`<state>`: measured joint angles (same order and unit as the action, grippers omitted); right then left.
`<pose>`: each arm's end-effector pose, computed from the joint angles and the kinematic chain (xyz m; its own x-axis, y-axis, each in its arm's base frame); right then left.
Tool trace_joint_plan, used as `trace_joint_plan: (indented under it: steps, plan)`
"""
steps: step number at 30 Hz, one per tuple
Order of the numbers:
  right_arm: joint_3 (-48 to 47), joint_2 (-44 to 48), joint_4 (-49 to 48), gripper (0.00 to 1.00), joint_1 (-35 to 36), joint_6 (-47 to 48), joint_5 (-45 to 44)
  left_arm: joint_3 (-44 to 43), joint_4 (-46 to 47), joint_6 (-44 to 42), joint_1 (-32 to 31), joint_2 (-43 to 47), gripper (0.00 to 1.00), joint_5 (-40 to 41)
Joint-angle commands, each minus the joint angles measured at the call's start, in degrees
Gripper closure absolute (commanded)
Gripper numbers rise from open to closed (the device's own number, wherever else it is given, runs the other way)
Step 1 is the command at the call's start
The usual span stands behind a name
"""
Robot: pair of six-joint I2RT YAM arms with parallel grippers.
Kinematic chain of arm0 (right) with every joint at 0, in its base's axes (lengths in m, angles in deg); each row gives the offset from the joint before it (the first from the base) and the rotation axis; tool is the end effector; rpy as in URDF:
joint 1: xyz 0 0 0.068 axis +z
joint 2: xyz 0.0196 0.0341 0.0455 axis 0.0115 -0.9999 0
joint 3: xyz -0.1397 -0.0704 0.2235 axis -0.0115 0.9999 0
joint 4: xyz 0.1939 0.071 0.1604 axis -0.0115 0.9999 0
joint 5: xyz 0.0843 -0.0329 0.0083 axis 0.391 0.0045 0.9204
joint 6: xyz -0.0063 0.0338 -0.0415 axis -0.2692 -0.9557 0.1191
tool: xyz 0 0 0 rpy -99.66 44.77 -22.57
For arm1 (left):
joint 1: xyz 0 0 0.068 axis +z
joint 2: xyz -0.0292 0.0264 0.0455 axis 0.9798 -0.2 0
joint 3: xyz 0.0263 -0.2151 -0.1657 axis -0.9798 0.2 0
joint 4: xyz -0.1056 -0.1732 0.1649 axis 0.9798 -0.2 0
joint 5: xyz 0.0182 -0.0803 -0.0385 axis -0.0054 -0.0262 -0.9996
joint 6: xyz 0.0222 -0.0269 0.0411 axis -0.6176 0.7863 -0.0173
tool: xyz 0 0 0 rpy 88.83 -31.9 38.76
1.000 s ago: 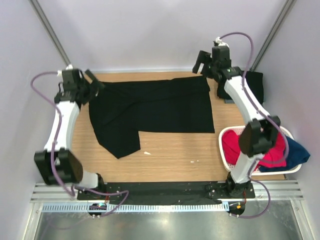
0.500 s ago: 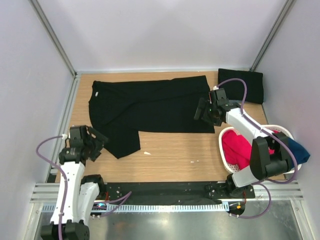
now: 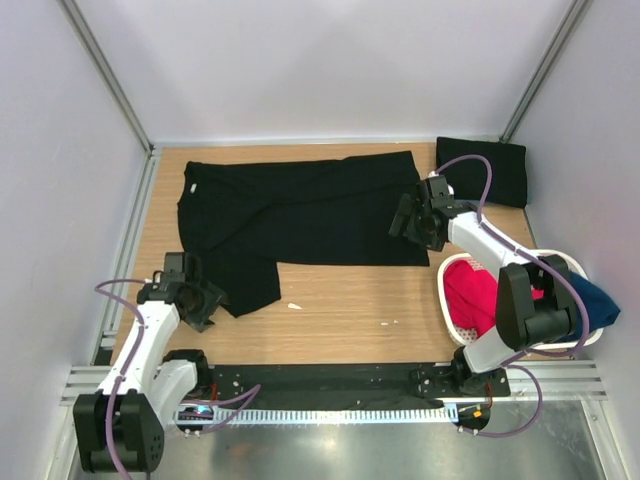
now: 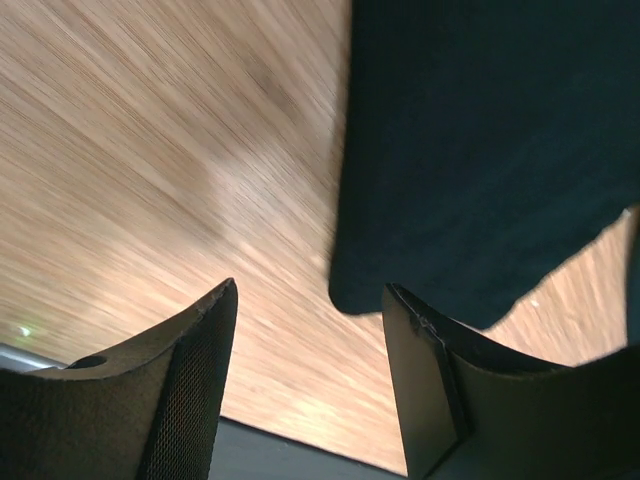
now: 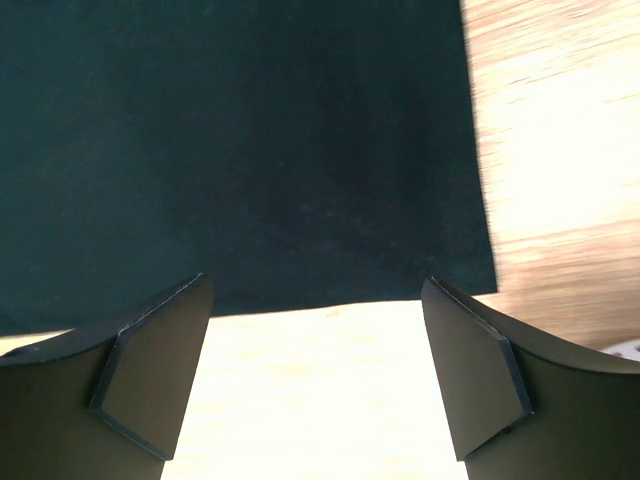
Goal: Fold and stack the t-shirts
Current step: Fold the tshirt
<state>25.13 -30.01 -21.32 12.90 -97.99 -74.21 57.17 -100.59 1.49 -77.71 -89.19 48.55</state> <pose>0.3044 0.0722 0.2175 -0.8085 0.3366 -0.4827 0.2356 0.9368 0.2586 0.1418 0.0012 0.1831 -0.4821 -0.8581 -0.1766 -0.7956 0.5132 -0.3219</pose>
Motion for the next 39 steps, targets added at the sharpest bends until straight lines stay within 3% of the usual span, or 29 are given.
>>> trace_joint_plan:
  steps: [1,8,13,18,24,28,35,39]
  plan:
    - [-4.58,-0.56,2.8,0.09,0.32,-2.17,-4.91,0.69,4.54,0.39,-0.14,-1.54,0.39,4.55]
    - [-3.88,-1.7,4.83,0.11,0.32,-7.01,-6.94,4.12,15.08,1.09,-1.9,-6.91,0.46,2.1]
    - [-4.14,-4.34,6.24,0.14,0.32,-8.06,-8.25,4.03,16.5,0.12,-1.9,-8.5,0.5,3.58]
    - [-4.84,-6.1,8.87,0.24,0.32,-7.1,-11.42,4.2,17.99,-0.32,-2.95,-9.72,0.57,6.22]
    - [-4.06,-7.33,10.2,0.33,0.32,-9.11,-16.86,4.21,18.44,0.03,-5.41,-11.31,0.78,9.29]
    - [-3.62,-7.86,8.62,0.35,0.32,-10.79,-18.71,3.68,17.73,0.47,-5.5,-10.78,1.0,10.88]
    - [-4.33,-11.2,10.64,0.49,0.15,-12.89,-18.55,1.57,16.51,-0.14,-5.5,-11.39,1.0,12.55]
    - [-4.14,-10.85,11.6,0.5,-0.2,-13.51,-18.72,1.48,16.15,-0.32,-5.5,-11.31,1.0,12.55]
